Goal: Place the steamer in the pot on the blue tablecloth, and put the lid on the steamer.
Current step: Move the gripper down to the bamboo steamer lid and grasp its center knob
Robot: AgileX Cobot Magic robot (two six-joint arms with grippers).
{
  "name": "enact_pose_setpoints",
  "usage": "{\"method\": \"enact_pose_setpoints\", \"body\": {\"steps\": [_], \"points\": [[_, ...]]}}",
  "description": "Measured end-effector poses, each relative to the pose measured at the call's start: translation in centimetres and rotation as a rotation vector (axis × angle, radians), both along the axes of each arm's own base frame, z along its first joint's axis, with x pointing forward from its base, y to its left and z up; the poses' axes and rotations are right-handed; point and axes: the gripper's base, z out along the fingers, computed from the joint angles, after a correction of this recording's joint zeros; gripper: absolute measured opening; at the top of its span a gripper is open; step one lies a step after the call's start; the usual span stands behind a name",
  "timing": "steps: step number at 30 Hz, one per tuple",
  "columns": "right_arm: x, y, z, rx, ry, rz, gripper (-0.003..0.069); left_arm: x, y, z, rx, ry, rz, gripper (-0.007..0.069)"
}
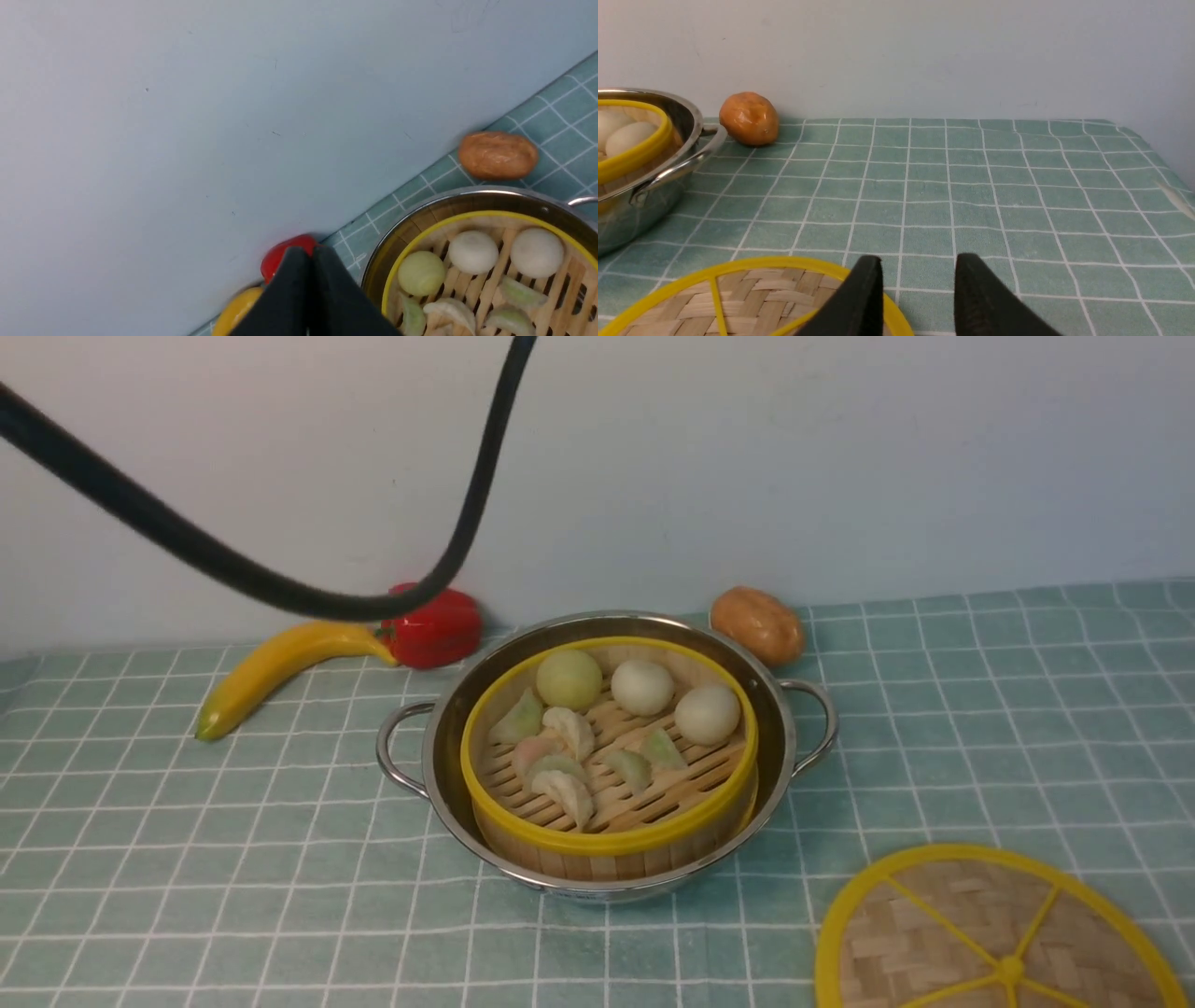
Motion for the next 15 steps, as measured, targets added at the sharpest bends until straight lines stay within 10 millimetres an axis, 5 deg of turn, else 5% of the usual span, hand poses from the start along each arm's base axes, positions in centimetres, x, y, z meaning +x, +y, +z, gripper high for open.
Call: {"method": "enact_pose_setpoints", "body": {"steps": [6,10,11,13,15], "points": [[0.0,0.0,0.0,0.000,0.000,0.000,0.0243,-0.4,4.7,-5.0,-0.127,-0.072,0.009,0.0001],[0.0,0.0,0.0,0.000,0.000,0.000,0.0243,-3.8,12.0,-12.1,-0.386,-0.107,0.229,0.0012],[0.0,0.0,0.0,0.000,0.000,0.000,0.0243,-4.0,12.3,-12.4,-0.395,-0.108,0.242,0.0012],[0.0,0.0,0.0,0.000,0.000,0.000,0.0243,-7.9,15.8,-17.6,-0.460,-0.115,0.420,0.0012],[0.0,0.0,0.0,0.000,0.000,0.000,0.0243,-10.8,17.1,-20.6,-0.462,-0.116,0.513,0.0020]]}}
